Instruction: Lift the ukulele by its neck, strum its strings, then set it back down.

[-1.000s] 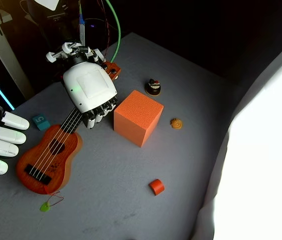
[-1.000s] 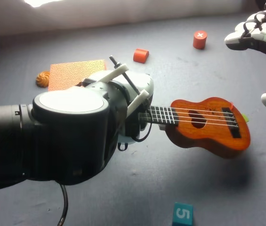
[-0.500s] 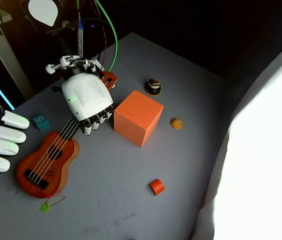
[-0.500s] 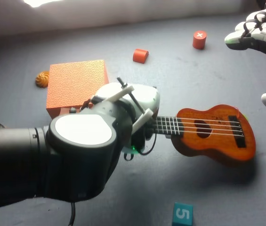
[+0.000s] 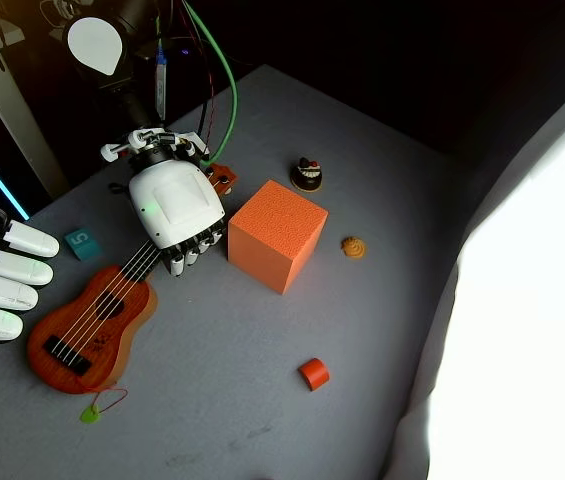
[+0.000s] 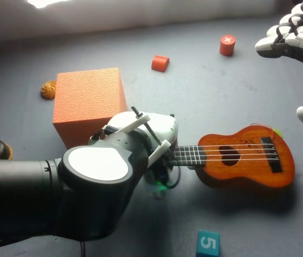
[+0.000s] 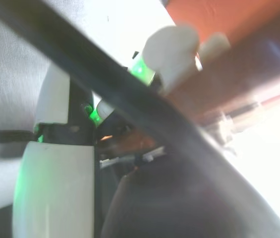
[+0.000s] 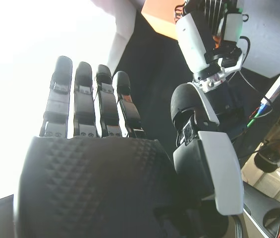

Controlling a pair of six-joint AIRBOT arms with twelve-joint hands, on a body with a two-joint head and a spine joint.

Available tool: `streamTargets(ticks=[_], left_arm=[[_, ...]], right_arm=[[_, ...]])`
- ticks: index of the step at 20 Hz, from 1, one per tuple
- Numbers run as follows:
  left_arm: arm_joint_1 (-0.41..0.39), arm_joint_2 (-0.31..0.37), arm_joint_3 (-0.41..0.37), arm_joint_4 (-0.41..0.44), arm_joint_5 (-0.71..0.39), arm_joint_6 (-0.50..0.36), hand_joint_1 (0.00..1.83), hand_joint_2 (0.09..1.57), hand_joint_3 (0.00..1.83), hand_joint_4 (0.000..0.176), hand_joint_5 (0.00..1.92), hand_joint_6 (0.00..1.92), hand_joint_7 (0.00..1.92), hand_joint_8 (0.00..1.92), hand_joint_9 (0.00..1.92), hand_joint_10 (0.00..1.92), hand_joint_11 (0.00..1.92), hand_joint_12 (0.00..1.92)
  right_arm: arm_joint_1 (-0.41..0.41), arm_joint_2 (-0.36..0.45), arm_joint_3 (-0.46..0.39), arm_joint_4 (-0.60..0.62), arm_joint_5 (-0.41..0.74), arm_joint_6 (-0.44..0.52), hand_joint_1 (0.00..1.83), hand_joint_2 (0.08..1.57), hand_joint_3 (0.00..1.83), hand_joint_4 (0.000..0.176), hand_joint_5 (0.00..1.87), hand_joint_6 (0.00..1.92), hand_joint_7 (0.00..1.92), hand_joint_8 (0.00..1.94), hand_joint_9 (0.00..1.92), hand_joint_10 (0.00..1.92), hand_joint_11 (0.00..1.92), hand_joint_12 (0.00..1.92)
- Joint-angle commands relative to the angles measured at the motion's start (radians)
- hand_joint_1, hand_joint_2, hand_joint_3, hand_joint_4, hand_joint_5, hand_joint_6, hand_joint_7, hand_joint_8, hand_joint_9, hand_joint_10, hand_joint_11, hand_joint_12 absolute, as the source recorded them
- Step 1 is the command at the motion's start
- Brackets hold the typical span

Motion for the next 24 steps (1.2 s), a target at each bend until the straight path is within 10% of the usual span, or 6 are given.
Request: streamTargets(ticks=[1, 8, 13, 15, 20, 24], left_arm=[[-0.002, -0.005, 0.007, 0.080, 0.013, -0.006, 0.52, 1.09, 0.01, 0.000, 1.04, 1.92, 1.13, 1.92, 1.21, 1.92, 1.26, 1.92], [0.007, -0.008, 0.009, 0.087, 0.009, -0.006, 0.00, 1.06, 0.00, 0.000, 0.75, 1.58, 0.95, 1.85, 1.04, 1.92, 1.02, 1.92], [0.007, -0.007, 0.010, 0.089, 0.007, -0.006, 0.00, 1.13, 0.00, 0.006, 0.51, 0.30, 0.63, 0.39, 0.54, 0.94, 0.32, 1.53], [0.007, -0.007, 0.010, 0.100, 0.001, -0.006, 0.00, 1.08, 0.00, 0.049, 0.28, 0.03, 0.37, 0.03, 0.32, 0.29, 0.01, 1.19], [0.001, -0.002, 0.021, 0.130, -0.026, -0.004, 0.00, 1.01, 0.00, 0.070, 0.01, 0.00, 0.00, 0.00, 0.01, 0.00, 0.00, 0.11], [-0.024, -0.001, 0.039, 0.155, -0.069, 0.016, 0.00, 1.00, 0.00, 0.076, 0.00, 0.00, 0.00, 0.00, 0.00, 0.00, 0.00, 0.00]], right_arm=[[0.008, 0.006, -0.004, 0.007, 0.118, -0.004, 0.18, 1.41, 0.00, 0.000, 0.02, 0.33, 0.14, 0.00, 0.00, 0.24, 0.00, 0.17], [0.008, 0.006, -0.004, 0.007, 0.118, -0.007, 0.22, 1.39, 0.00, 0.000, 0.00, 0.44, 0.17, 0.00, 0.00, 0.34, 0.00, 0.46], [0.008, 0.006, -0.004, 0.007, 0.119, -0.007, 0.24, 1.39, 0.00, 0.000, 0.00, 0.39, 0.15, 0.00, 0.00, 0.31, 0.00, 0.50], [0.008, 0.006, -0.004, 0.007, 0.119, -0.007, 0.25, 1.39, 0.00, 0.000, 0.00, 0.43, 0.15, 0.00, 0.00, 0.32, 0.00, 0.59], [0.006, 0.007, -0.004, 0.007, 0.124, -0.007, 0.25, 1.38, 0.00, 0.000, 0.01, 0.44, 0.16, 0.00, 0.00, 0.37, 0.00, 0.67], [0.006, 0.007, -0.004, 0.007, 0.124, -0.007, 0.25, 1.39, 0.00, 0.000, 0.00, 0.43, 0.16, 0.00, 0.00, 0.36, 0.00, 0.67]])
